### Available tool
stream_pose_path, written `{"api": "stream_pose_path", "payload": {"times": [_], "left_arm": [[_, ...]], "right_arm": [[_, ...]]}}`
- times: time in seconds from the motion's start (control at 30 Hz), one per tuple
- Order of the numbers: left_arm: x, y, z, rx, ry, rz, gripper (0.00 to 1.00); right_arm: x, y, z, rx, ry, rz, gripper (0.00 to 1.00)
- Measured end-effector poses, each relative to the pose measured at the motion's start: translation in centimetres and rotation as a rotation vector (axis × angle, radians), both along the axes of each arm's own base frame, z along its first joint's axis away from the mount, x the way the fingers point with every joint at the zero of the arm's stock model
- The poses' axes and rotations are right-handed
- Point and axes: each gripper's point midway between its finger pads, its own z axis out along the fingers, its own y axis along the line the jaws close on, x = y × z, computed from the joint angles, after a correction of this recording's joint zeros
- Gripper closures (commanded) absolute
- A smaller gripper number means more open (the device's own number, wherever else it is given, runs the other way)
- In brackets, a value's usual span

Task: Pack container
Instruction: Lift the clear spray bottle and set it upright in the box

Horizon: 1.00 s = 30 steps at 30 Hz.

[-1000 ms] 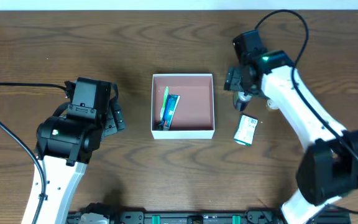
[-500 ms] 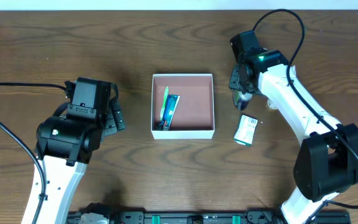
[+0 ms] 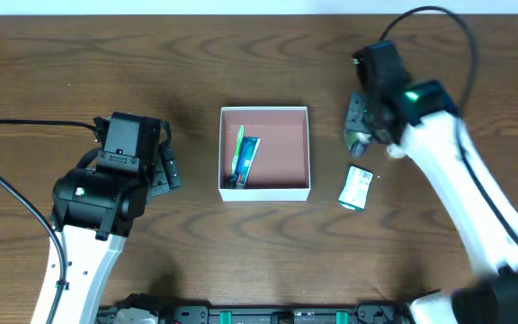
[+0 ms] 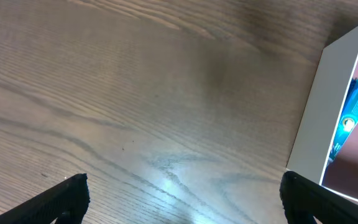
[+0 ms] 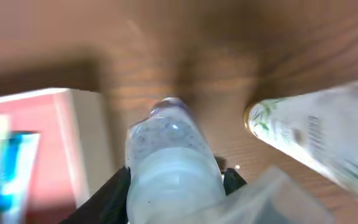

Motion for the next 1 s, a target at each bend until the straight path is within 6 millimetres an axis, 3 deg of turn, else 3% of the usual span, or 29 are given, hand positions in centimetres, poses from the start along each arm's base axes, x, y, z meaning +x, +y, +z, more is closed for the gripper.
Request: {"api": "stream_pose_path", "payload": {"times": [0.1,0.17,0.23,0.3,0.43,0.53,0.77,0.87,1.0], "left_arm": [[0.0,0.0,0.0,0.0,0.0,0.0,0.02],[0.0,0.0,0.0,0.0,0.0,0.0,0.02],[0.0,0.0,0.0,0.0,0.0,0.0,0.02],[0.0,0.0,0.0,0.0,0.0,0.0,0.02],[0.0,0.0,0.0,0.0,0.0,0.0,0.02],[0.0,0.0,0.0,0.0,0.0,0.0,0.02],[0.0,0.0,0.0,0.0,0.0,0.0,0.02],[0.0,0.0,0.0,0.0,0.001,0.0,0.02],[0.0,0.0,0.0,0.0,0.0,0.0,0.02]], "right_arm": [[-2.1,1.6,5.5,0.081,-0.148,0.063,0.7],[-3.5,3.3,8.1,0.127,-0.221,0.121,0.7],[-4.8,5.4,9.9,0.173,-0.268,0.188,0.69],[-5.7,7.5,10.4,0.205,-0.281,0.239,0.7],[-5.9,11.5,8.4,0.206,-0.236,0.3,0.69],[-4.5,13.4,4.9,0.137,-0.181,0.298,0.69],[-0.1,14.4,-3.6,-0.021,-0.087,0.27,0.69],[1.4,14.5,-5.1,-0.052,-0.094,0.287,0.69],[3.2,14.2,-5.4,-0.09,-0.133,0.323,0.65]]}}
